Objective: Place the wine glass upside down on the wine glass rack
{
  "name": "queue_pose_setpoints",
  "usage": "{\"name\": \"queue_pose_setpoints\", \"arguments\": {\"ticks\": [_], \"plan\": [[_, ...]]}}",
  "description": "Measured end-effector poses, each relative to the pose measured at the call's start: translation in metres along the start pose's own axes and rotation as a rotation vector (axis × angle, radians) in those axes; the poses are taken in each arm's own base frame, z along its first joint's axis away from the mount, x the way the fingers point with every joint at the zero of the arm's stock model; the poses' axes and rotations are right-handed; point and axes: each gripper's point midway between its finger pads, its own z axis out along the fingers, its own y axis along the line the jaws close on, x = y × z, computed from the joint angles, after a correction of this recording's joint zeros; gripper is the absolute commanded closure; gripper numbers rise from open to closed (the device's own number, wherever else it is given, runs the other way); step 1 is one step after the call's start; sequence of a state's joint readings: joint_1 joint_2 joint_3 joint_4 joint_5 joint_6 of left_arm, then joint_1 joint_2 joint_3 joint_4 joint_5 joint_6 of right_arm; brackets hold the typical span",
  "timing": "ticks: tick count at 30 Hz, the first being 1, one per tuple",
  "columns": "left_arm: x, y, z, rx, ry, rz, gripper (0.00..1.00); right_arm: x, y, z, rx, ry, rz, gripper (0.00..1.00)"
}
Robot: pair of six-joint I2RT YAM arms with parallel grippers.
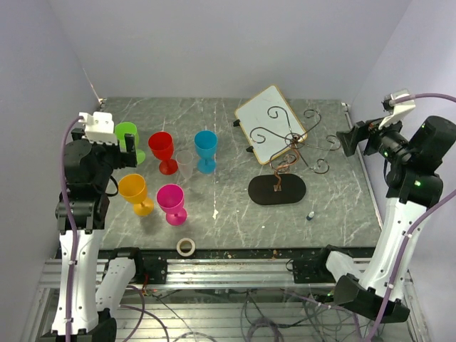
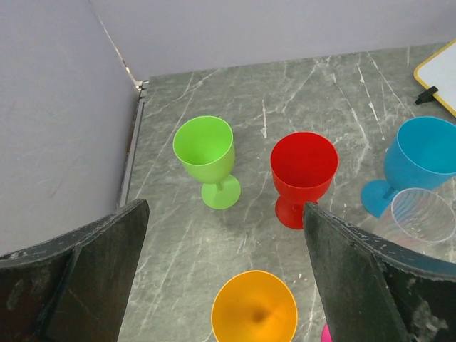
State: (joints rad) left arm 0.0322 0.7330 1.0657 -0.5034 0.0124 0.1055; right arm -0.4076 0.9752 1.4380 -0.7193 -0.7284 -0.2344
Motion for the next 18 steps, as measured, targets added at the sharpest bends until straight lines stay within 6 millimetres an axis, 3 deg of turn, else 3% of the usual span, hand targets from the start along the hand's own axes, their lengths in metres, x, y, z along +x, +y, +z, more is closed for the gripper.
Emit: {"name": "queue_pose_setpoints", "arguments": {"ticks": [8, 15, 18], "plan": [[0.004, -0.004, 0.008, 0.022, 0.021, 0.0, 0.01, -0.006, 0.025, 0.022, -0.176, -0.006, -0.022, 0.17], [0.009, -0.004, 0.014, 0.025, 0.043, 0.003, 0.01, -0.003, 0.094, 0.06, -0.392, 0.04, -0.08, 0.23], [0.012, -0.004, 0.017, 0.027, 0.054, 0.009, 0.02, 0.004, 0.109, 0.072, -0.429, 0.069, -0.097, 0.28]]}}
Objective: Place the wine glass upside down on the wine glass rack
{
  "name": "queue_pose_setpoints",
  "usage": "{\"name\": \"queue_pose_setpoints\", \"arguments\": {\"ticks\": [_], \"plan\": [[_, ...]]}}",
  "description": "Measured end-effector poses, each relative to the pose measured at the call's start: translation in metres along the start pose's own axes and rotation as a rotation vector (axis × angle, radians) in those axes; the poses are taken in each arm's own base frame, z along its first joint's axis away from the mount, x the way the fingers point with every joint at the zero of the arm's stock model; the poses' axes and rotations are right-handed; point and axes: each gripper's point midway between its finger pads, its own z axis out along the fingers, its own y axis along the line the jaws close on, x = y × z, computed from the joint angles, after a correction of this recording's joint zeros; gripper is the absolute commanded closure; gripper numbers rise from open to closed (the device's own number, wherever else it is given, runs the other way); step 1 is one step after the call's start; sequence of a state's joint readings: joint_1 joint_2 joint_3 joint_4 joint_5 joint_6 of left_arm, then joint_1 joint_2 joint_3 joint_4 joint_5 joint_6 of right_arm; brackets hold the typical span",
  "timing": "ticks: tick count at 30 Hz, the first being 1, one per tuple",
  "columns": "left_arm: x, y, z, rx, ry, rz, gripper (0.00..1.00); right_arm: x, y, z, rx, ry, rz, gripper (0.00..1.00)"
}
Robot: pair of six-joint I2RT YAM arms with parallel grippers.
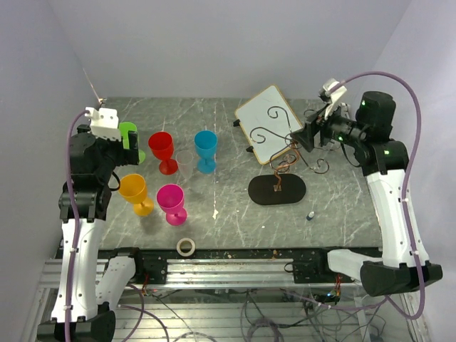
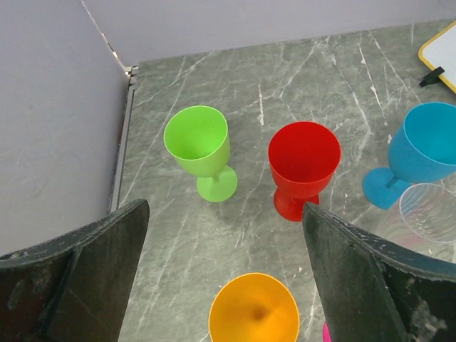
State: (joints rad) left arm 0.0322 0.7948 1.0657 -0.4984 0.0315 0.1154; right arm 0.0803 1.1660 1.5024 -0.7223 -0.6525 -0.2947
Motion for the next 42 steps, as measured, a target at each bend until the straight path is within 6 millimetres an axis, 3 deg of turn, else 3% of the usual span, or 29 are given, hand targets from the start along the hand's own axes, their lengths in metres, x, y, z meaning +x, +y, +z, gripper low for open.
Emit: {"name": "queue_pose_setpoints", "arguments": {"ticks": [9, 14, 21, 24, 28, 42], "plan": [[0.005, 0.0, 0.006, 0.003, 0.021, 0.005, 0.01, 0.016, 0.005, 0.028, -0.061, 0.059, -0.04, 0.5], [0.004, 0.0, 0.006, 0.003, 0.02, 0.009, 0.01, 0.02, 0.007, 0.029, -0.072, 0.068, -0.074, 0.61], [0.005, 0.0, 0.006, 0.003, 0.022, 0.012, 0.0, 0.025, 0.012, 0.026, -0.084, 0.064, -0.105, 0.68], [0.005, 0.0, 0.006, 0.003, 0.022, 0.012, 0.0, 0.03, 0.015, 0.024, -0.087, 0.073, -0.111, 0.78], [0.005, 0.0, 0.006, 0.003, 0.022, 0.016, 0.0, 0.032, 0.017, 0.025, -0.099, 0.076, -0.116, 0.99], [0.008, -0.004, 0.011, 0.032, 0.034, 0.035, 0.0, 0.025, 0.01, 0.037, -0.116, 0.049, -0.146, 1.0]]}}
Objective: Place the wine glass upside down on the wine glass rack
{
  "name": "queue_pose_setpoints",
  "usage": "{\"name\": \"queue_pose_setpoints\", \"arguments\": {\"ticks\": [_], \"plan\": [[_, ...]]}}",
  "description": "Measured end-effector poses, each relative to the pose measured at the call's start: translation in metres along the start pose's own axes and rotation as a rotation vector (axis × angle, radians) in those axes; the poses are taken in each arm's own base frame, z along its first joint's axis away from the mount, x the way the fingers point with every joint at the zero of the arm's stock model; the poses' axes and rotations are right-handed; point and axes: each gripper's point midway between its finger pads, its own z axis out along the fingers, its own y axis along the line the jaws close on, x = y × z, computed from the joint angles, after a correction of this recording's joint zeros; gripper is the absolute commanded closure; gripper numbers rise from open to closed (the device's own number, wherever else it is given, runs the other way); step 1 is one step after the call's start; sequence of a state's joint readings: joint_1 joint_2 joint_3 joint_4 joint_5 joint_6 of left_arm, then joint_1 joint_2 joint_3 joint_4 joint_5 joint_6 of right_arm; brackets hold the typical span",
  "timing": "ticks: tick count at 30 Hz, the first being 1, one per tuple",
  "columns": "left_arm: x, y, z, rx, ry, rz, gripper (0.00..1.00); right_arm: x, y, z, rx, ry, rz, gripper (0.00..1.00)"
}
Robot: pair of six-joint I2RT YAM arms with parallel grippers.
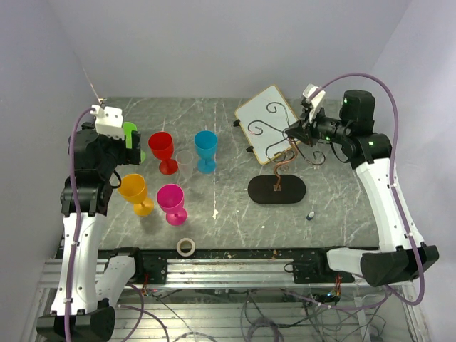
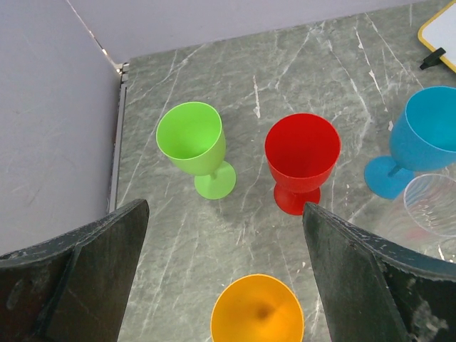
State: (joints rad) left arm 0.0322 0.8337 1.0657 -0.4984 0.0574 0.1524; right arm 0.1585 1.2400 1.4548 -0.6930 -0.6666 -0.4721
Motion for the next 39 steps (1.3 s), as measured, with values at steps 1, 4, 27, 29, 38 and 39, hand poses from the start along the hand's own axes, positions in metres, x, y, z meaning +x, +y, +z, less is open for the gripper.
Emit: {"name": "queue_pose_setpoints", "arguments": {"ticks": [1, 4, 27, 29, 38, 39], "plan": [[0.0, 0.0, 0.0, 0.003, 0.0, 0.001, 0.0, -0.001, -0.002, 0.002, -0.001, -0.002, 0.0, 1.0], [0.0, -0.002, 0.0, 0.011, -0.002, 0.005, 0.0, -0.003, -0.006, 0.007, -0.006, -0.009, -0.002, 1.0], [0.007, -0.01, -0.001, 0.057, 0.0, 0.023, 0.01, -0.008, -0.014, 0.019, -0.033, -0.029, -0.039, 1.0], [0.007, -0.011, -0.001, 0.06, -0.002, 0.024, 0.0, -0.006, -0.015, 0.021, -0.033, -0.027, -0.045, 1.0], [0.006, -0.013, -0.002, 0.071, -0.006, 0.031, 0.0, -0.007, -0.021, 0.026, -0.033, -0.026, -0.056, 0.95], [0.006, -0.013, -0.001, 0.076, -0.006, 0.032, 0.0, -0.007, -0.021, 0.026, -0.031, -0.025, -0.057, 0.9]]}}
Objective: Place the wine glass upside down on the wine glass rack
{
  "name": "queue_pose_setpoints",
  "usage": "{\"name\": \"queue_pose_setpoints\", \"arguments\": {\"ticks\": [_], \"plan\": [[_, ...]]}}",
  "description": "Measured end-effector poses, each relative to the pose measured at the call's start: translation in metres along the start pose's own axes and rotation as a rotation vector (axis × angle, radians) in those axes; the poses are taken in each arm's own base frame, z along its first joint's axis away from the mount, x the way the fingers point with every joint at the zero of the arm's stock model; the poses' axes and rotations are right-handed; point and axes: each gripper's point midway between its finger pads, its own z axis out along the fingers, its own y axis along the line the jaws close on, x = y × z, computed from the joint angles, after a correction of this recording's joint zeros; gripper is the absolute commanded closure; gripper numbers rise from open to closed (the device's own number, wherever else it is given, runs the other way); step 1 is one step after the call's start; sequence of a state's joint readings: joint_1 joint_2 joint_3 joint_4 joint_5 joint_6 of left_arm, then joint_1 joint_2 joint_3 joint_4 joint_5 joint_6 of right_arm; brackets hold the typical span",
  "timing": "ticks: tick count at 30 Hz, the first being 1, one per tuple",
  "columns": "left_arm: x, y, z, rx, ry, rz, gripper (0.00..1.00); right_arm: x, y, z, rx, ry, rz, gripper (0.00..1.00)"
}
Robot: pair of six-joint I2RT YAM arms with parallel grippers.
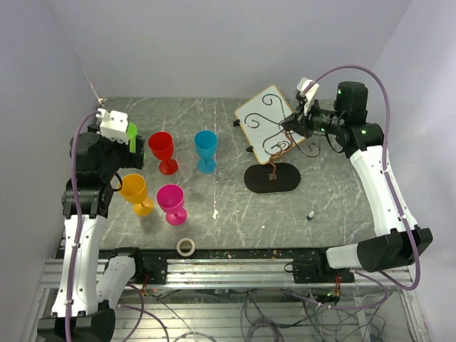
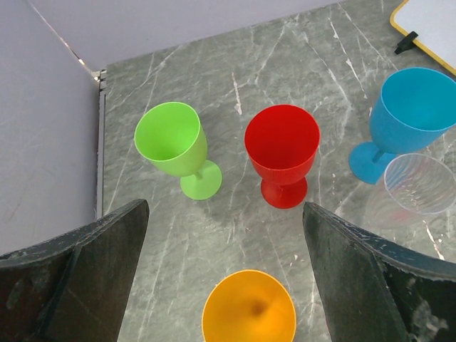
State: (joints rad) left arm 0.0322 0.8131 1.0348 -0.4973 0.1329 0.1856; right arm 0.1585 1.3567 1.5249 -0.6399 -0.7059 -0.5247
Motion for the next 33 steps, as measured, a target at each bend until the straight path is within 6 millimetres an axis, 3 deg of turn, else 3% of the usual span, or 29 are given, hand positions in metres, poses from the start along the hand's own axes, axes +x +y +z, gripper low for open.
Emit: {"name": "queue_pose_setpoints", "arguments": {"ticks": [7, 14, 19, 29, 33], "plan": [[0.008, -0.014, 0.009, 0.089, 0.029, 0.02, 0.03, 0.003, -0.005, -0.005, 0.049, 0.016, -0.026, 0.68], [0.021, -0.031, 0.011, 0.196, 0.074, 0.043, 0.04, 0.004, -0.009, -0.014, 0.105, 0.039, -0.033, 0.52], [0.019, -0.037, 0.013, 0.239, 0.082, 0.037, 0.07, 0.0, -0.01, -0.025, 0.146, 0.043, -0.039, 0.37], [0.009, -0.054, 0.04, 0.348, 0.12, -0.017, 0.12, -0.017, 0.001, -0.051, 0.185, 0.015, -0.052, 0.33], [0.004, -0.082, 0.058, 0.44, 0.152, -0.001, 0.18, -0.025, 0.008, -0.062, 0.196, -0.004, -0.054, 0.32]]}}
